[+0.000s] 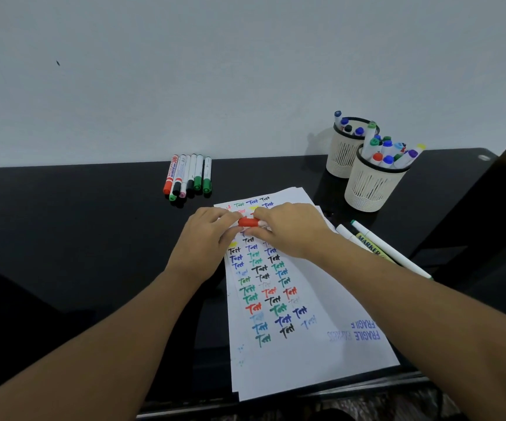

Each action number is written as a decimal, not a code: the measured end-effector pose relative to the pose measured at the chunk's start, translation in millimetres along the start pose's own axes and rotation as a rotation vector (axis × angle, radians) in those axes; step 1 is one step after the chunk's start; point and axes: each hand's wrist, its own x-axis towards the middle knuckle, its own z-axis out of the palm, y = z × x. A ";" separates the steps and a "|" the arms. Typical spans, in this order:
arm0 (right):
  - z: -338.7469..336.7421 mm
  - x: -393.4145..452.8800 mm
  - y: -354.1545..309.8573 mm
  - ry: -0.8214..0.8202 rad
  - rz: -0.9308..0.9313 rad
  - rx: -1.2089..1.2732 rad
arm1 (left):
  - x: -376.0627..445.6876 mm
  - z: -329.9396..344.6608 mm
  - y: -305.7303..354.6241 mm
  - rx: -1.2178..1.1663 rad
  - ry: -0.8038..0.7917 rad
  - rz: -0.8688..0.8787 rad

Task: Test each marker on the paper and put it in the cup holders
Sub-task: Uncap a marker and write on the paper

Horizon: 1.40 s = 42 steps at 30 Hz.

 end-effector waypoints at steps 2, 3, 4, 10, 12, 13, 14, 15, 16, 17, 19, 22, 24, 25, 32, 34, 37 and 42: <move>0.0 -4.7 3.6 0.051 0.053 0.128 | 0.7 -1.1 1.2 -0.015 -0.025 -0.067; -0.6 -6.8 7.0 0.084 0.090 0.237 | 1.2 -1.2 1.4 -0.020 -0.037 -0.103; -1.3 -8.6 11.6 0.113 0.131 0.356 | 1.6 -1.2 1.2 -0.024 -0.047 -0.134; -4.5 -12.0 23.9 0.197 0.388 0.998 | 2.6 2.7 -1.0 -0.022 -0.099 -0.224; -1.9 -10.6 23.2 0.193 0.474 1.175 | 2.3 1.2 0.4 -0.040 -0.093 -0.222; 0.0 -10.5 24.3 0.183 0.479 1.219 | 2.2 0.6 1.4 -0.049 -0.092 -0.204; 2.3 -10.4 25.4 0.173 0.460 1.227 | 2.2 0.3 2.3 -0.055 -0.094 -0.178; 4.6 -11.4 26.7 0.162 0.430 1.202 | 2.6 0.2 2.9 -0.060 -0.098 -0.150; 7.3 -11.6 28.0 0.164 0.404 1.167 | 3.1 0.1 2.8 -0.064 -0.104 -0.129; 9.2 -11.5 28.5 0.180 0.387 1.144 | 3.7 0.5 2.3 -0.064 -0.111 -0.117; 11.1 -8.2 26.9 0.249 0.380 1.122 | 3.9 1.7 0.0 -0.049 -0.119 -0.103; 10.7 -3.2 20.8 0.338 0.400 1.190 | 3.8 2.0 -2.4 -0.031 -0.128 -0.097; 15.0 -3.7 18.9 0.341 0.427 1.201 | 3.7 2.0 -2.0 -0.029 -0.125 -0.093; 18.5 -5.1 18.8 0.354 0.441 1.171 | 3.9 2.0 -1.8 -0.027 -0.123 -0.093; 34.6 -7.3 22.4 0.452 0.464 1.038 | 4.1 2.5 -2.0 -0.015 -0.132 -0.107; 35.1 -7.7 22.3 0.436 0.478 1.047 | 4.2 2.6 -1.2 -0.006 -0.151 -0.122; 32.9 -6.6 21.4 0.376 0.533 1.064 | 4.4 2.2 -1.0 0.006 -0.167 -0.129; 33.4 -4.8 20.7 0.304 0.544 1.007 | 5.3 1.7 0.3 0.023 -0.179 -0.136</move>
